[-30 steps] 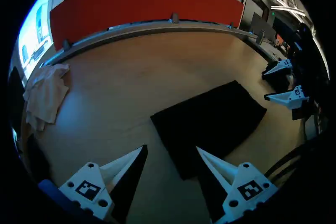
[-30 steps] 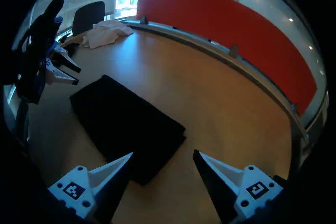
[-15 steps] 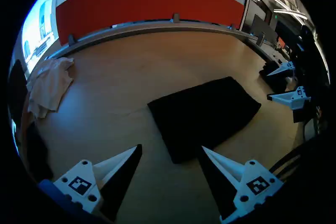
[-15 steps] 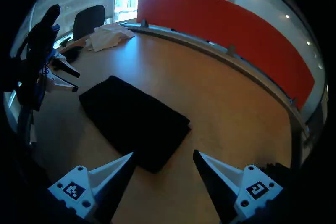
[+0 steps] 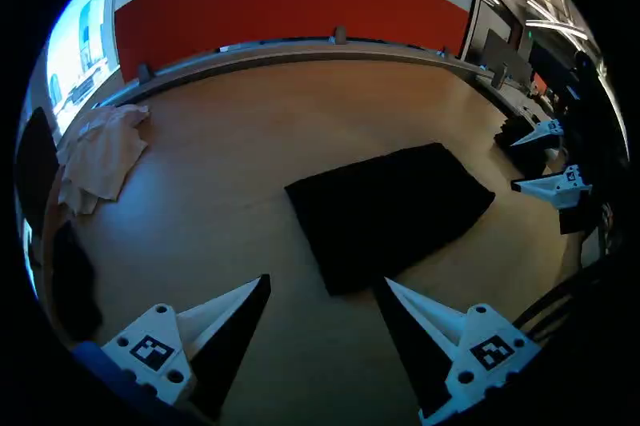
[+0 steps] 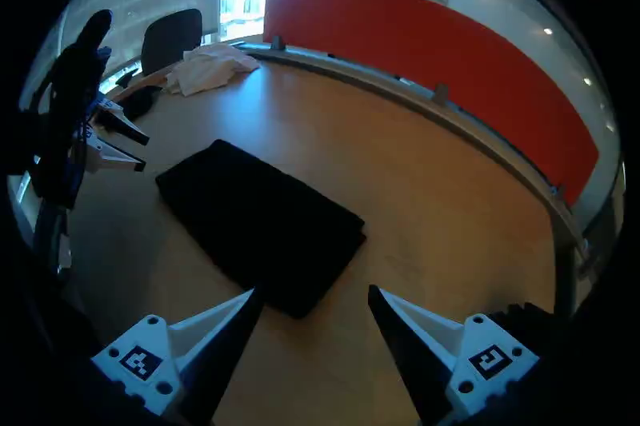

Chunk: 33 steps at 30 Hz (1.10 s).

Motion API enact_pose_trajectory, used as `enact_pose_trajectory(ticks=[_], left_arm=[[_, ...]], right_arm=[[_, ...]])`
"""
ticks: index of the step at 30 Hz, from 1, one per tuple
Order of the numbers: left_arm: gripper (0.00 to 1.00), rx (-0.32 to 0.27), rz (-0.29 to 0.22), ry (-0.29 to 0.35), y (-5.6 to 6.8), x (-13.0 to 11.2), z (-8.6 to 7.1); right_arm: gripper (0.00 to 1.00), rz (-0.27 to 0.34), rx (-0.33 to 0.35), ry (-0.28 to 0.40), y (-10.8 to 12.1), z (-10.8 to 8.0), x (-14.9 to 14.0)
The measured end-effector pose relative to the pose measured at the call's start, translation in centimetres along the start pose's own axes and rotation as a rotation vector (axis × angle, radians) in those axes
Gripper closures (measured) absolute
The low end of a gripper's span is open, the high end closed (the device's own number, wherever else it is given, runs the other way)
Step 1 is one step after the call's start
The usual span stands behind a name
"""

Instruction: Fold towel

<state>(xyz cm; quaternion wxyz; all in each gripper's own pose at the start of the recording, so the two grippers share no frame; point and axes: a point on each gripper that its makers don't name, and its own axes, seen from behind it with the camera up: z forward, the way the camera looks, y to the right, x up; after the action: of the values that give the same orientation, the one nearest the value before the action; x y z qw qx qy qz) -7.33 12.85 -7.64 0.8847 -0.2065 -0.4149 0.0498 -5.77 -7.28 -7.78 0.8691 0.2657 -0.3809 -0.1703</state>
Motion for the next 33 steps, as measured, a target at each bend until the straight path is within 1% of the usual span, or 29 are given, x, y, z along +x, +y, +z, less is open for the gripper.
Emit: enact_pose_trajectory(ticks=[6, 10, 18, 24, 33], left_arm=[[0.05, 0.026, -0.017, 0.011, -0.3, -0.7, -0.8], [0.05, 0.047, -0.032, 0.02, -0.8, -1.1, -1.4], [0.05, 0.084, -0.075, 0.04, -1.9, -1.7, -2.7], [0.05, 0.124, -0.097, 0.049, -3.0, -2.3, -3.6], [0.05, 0.158, -0.143, 0.067, -4.3, -2.9, -4.8]], right_arm=[[0.0, -0.014, 0.014, -0.002, -0.3, 0.2, 0.0], [0.0, -0.031, 0.027, -0.008, -0.5, 0.4, -0.1], [0.0, -0.065, 0.053, -0.017, -0.8, 0.9, 0.0], [0.0, -0.087, 0.074, -0.028, -1.1, 1.4, -0.1], [0.0, -0.13, 0.104, -0.05, -1.4, 2.2, -0.5]])
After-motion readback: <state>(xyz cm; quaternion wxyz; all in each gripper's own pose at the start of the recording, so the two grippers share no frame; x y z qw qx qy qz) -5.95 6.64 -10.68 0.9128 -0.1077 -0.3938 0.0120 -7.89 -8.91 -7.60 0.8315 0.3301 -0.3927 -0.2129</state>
